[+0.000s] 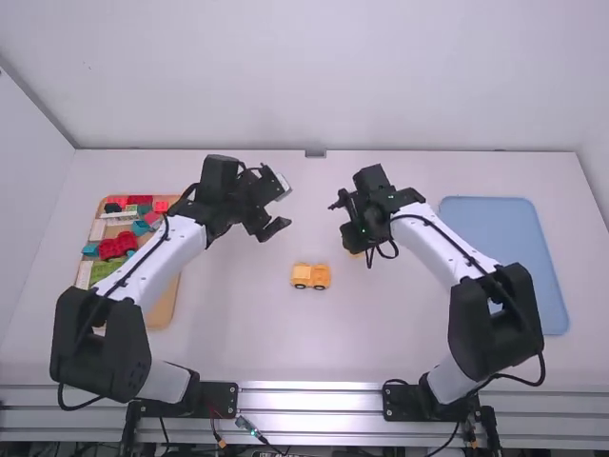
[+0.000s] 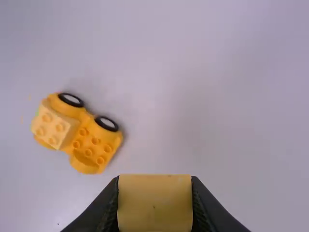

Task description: Assemble lego blocks to make yellow taxi

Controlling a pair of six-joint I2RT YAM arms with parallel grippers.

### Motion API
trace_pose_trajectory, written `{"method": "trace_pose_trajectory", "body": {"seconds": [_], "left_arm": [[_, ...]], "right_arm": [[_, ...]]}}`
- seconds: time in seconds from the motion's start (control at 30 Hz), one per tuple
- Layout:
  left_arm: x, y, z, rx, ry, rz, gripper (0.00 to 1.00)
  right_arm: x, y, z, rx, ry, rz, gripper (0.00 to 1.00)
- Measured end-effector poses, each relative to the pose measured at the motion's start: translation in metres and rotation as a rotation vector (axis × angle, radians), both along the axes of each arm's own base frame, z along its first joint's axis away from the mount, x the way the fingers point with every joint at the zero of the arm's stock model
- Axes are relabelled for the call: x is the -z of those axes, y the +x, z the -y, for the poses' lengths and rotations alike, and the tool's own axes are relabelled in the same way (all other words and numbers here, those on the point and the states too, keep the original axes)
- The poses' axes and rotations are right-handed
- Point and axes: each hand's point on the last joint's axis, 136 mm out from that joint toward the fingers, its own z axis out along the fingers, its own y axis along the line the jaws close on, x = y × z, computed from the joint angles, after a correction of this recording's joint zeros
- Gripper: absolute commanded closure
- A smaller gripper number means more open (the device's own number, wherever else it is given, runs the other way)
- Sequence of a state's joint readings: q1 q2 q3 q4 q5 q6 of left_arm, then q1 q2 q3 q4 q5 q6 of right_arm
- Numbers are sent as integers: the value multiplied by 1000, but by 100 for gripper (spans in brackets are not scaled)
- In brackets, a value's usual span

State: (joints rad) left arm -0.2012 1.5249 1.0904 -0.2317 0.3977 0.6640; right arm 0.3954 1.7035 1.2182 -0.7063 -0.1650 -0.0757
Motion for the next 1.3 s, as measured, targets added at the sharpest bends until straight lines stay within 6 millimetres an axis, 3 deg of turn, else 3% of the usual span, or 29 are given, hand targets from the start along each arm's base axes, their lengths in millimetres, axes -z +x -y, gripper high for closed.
{"method": "trace_pose_trajectory", "body": {"seconds": [0.37,0.57,0.77,0.97,1.3], "left_arm": [[1,4,-6,-21,39,19,1],[1,4,-6,-23,37,18,1],[1,4,-6,-26,35,15,1],[1,4,-6,-35,26,8,1],[1,4,-6,-40,21,3,1]], "right_arm": [[43,-39,10,178,-56,-154,100],[59,-56,32,308,-81,-244,100],[59,-44,49,398,-64,-240,100],[60,-41,53,416,-59,-238,100],[102,-52,45,365,-167,-408,100]]}}
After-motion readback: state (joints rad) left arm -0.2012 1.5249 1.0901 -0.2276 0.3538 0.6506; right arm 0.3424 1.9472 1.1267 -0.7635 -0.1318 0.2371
